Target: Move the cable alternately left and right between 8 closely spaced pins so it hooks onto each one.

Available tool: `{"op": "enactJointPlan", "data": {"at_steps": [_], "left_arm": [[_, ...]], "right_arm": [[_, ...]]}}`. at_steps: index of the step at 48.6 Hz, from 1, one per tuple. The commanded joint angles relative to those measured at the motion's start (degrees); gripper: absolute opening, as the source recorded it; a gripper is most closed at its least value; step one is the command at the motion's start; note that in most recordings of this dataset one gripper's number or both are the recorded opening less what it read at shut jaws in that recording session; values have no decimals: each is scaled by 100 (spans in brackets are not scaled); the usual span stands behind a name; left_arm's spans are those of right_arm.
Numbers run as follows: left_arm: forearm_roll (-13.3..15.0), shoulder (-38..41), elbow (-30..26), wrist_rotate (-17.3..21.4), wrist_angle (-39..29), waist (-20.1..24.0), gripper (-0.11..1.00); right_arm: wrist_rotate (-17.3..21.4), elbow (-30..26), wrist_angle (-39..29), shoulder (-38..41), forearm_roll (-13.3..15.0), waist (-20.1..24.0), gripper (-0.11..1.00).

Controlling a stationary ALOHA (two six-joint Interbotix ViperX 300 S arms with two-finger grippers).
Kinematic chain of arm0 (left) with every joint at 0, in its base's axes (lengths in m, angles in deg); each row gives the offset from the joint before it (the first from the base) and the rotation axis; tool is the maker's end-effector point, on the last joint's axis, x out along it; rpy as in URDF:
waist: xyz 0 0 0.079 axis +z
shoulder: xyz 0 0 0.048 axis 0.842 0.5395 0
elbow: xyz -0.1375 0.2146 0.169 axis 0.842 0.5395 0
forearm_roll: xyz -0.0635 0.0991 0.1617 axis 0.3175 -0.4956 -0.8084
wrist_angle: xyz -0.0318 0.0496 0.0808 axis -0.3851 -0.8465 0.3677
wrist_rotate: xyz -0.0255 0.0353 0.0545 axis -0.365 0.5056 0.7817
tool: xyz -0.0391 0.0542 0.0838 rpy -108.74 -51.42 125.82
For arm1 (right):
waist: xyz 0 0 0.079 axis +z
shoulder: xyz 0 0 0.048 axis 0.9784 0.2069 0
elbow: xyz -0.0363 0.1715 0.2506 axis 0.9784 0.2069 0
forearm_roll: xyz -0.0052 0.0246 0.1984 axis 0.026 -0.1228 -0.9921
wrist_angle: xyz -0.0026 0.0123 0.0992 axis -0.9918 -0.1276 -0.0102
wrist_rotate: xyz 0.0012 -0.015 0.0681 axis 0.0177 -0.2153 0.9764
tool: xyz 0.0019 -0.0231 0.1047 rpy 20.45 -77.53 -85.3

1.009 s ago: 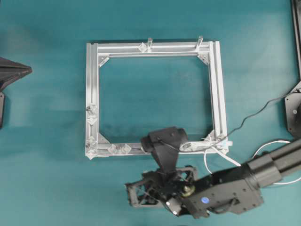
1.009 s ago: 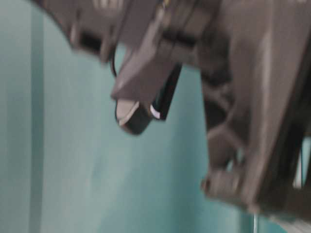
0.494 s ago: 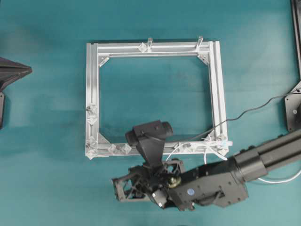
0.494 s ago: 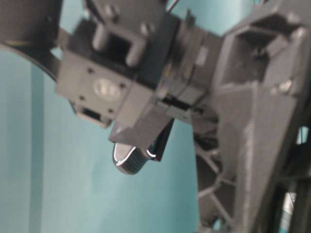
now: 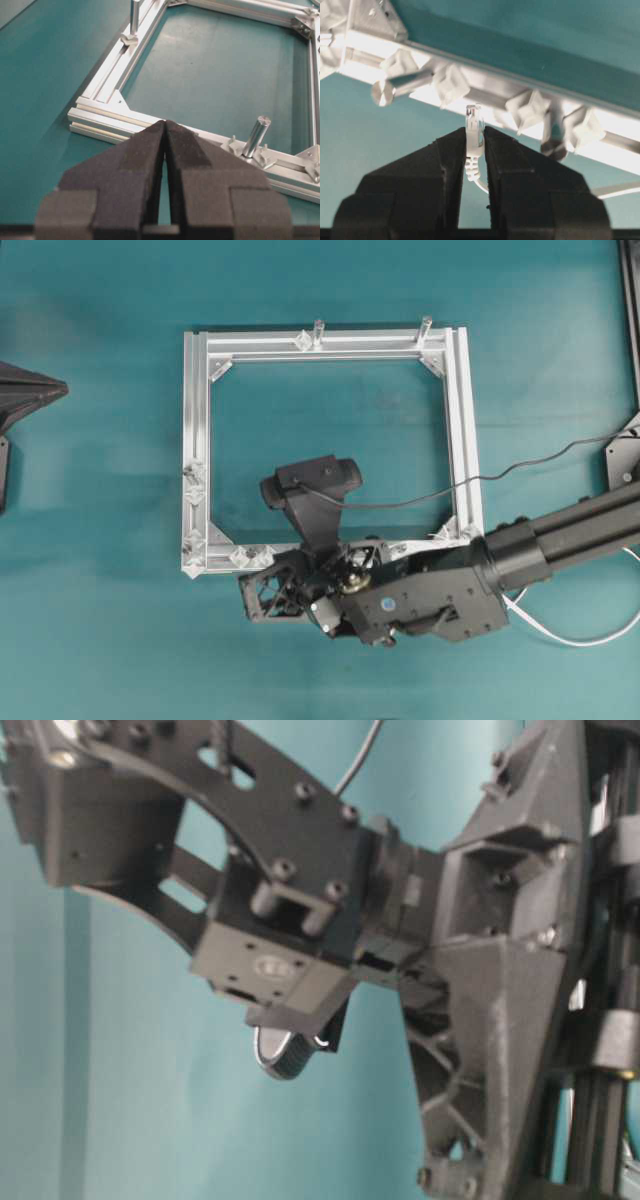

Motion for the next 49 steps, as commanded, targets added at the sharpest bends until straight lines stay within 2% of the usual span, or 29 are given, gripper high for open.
{"op": "enactJointPlan", "data": {"at_steps": [1,8,49], "left_arm": [[-9,53,-53,-44,35,-9,0],[-18,44,-53,-44,35,-9,0],[-18,44,-53,-44,44,-9,0]], "right_arm": [[-70,-44,0,-123,26,-62,14],[-185,-44,9,-123,35,-141,14],[-185,-44,132,-114,26,-193,14]]}}
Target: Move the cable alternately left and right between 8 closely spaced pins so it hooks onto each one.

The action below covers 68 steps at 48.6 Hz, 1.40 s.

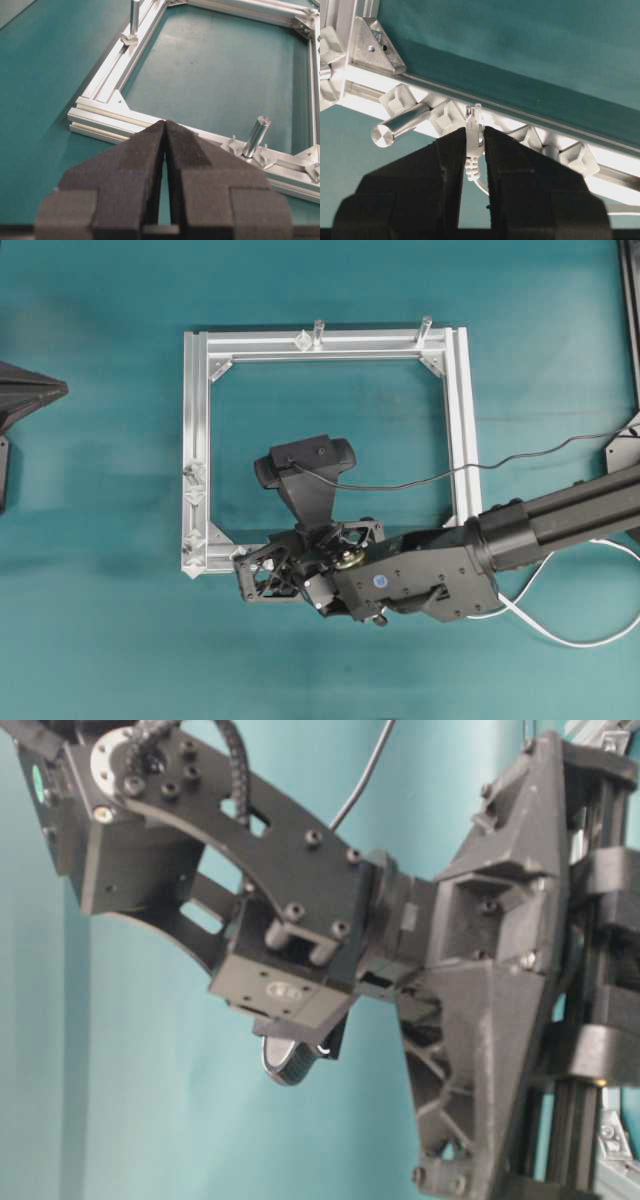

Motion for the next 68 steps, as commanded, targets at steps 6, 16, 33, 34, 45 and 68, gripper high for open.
{"op": "enactJointPlan", "data": {"at_steps": [6,16,33,34,45,68], "left_arm": [[-18,44,-62,-44,35,-9,0],[-18,44,-53,-44,35,-9,0],[-18,44,-62,-44,35,-9,0],[-18,44,-53,-44,35,-9,0],[-18,44,-62,-44,26,-9,0],[-18,44,-53,-44,44,-9,0]], "right_arm": [[9,-62,-9,-114,26,9,14],[-9,-53,-79,-123,26,-79,14],[-387,-53,-79,-123,35,-422,14],[-422,-53,-79,-123,35,-448,14],[-853,-53,-9,-123,53,-773,14],[-1072,-53,510,-114,53,-1090,14]]}}
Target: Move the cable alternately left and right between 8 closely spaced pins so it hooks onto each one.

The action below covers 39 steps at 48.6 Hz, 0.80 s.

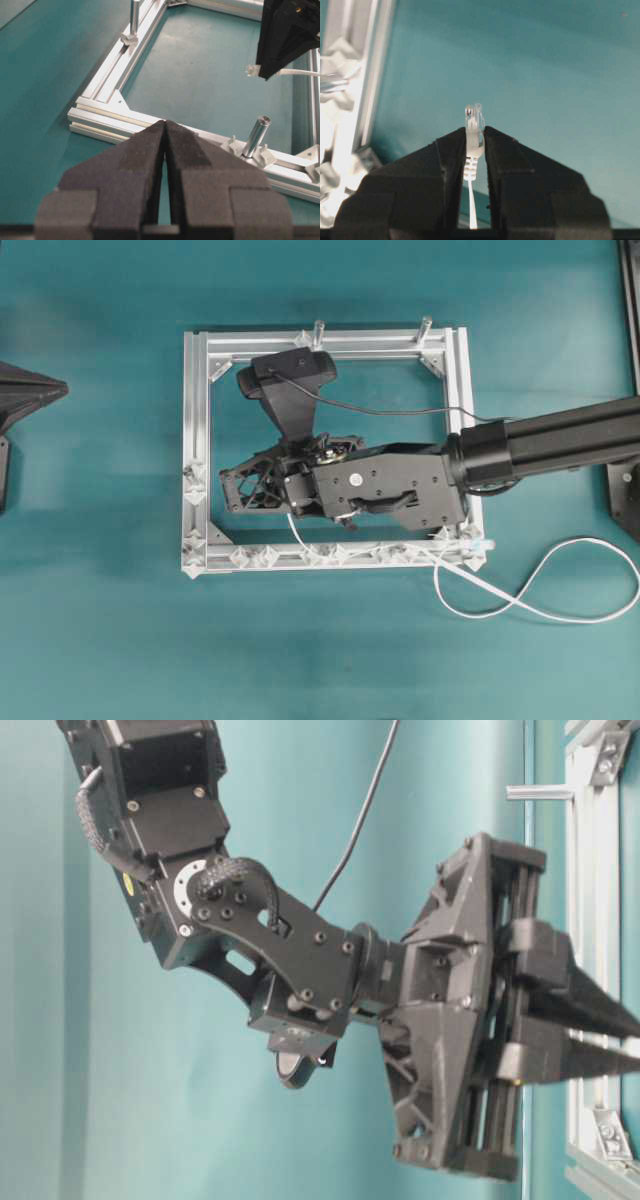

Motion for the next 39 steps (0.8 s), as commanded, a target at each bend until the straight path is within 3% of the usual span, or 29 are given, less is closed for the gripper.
{"op": "enactJointPlan", "data": {"at_steps": [1,15,28,39], "left_arm": [[-18,44,-53,-44,44,-9,0],[-18,44,-53,-44,44,-9,0],[-18,44,-53,-44,44,-9,0],[-18,53,-53,-44,44,-9,0]], "right_arm": [[0,-53,185,-114,35,-53,14],[0,-387,571,114,35,-158,14],[-9,-932,448,413,35,-167,14],[-9,-1011,466,448,9,-158,14]]}}
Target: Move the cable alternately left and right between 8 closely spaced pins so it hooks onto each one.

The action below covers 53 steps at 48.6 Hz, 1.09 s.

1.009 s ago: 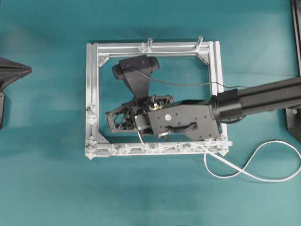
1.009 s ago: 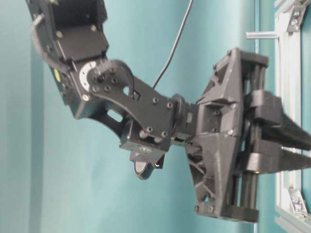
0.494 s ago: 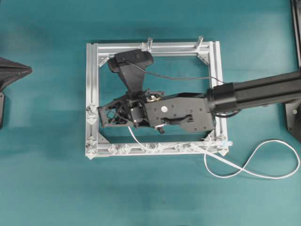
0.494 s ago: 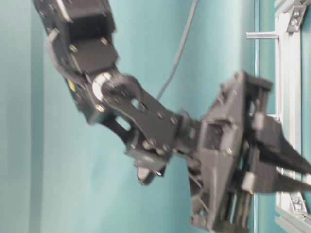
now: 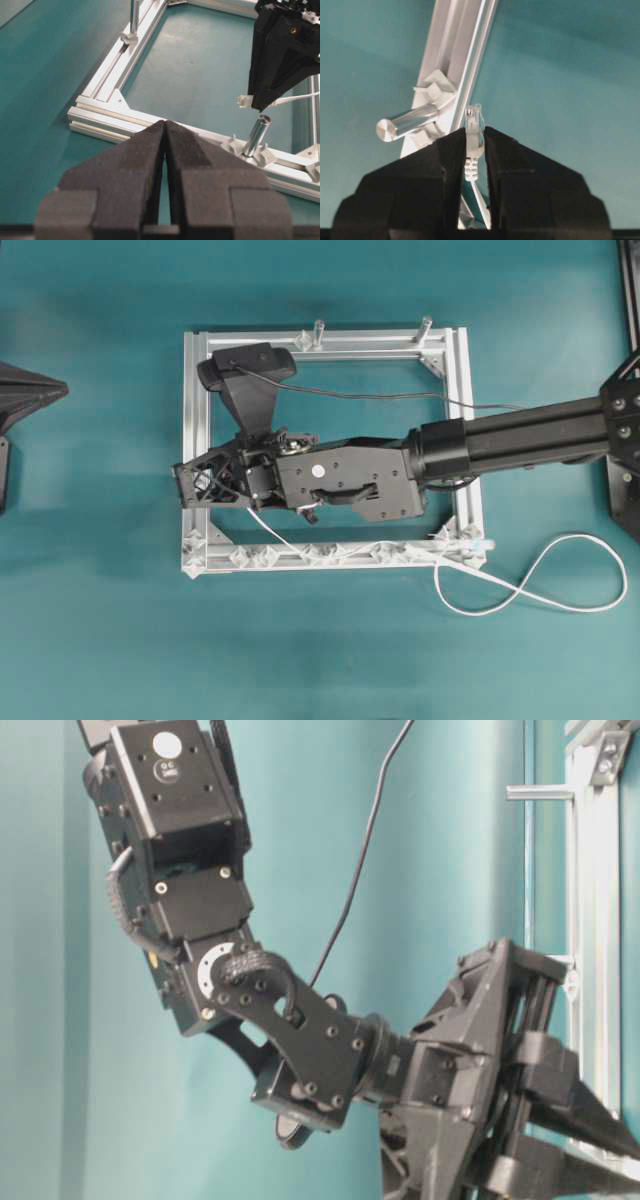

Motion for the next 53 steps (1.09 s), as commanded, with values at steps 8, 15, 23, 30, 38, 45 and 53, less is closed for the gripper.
{"op": "enactJointPlan", "data": {"at_steps": [8,15,23,30,38,45,53], "left_arm": [[-18,44,-53,-35,62,-9,0],[-18,44,-62,-26,62,-9,0],[-9,44,-53,-26,62,-9,0],[-18,44,-53,-26,62,-9,0],[-18,44,-53,-26,62,-9,0],[-18,44,-53,-26,53,-9,0],[-18,44,-53,-35,62,-9,0]], "right_arm": [[9,-167,141,-132,-167,53,14],[9,-167,237,-123,-316,167,14],[9,-176,255,-132,-343,281,14],[9,-176,316,-123,-404,369,14],[18,-211,352,-123,-404,492,14],[26,-272,334,-123,-413,615,14],[35,-299,281,-123,-413,747,14]]}}
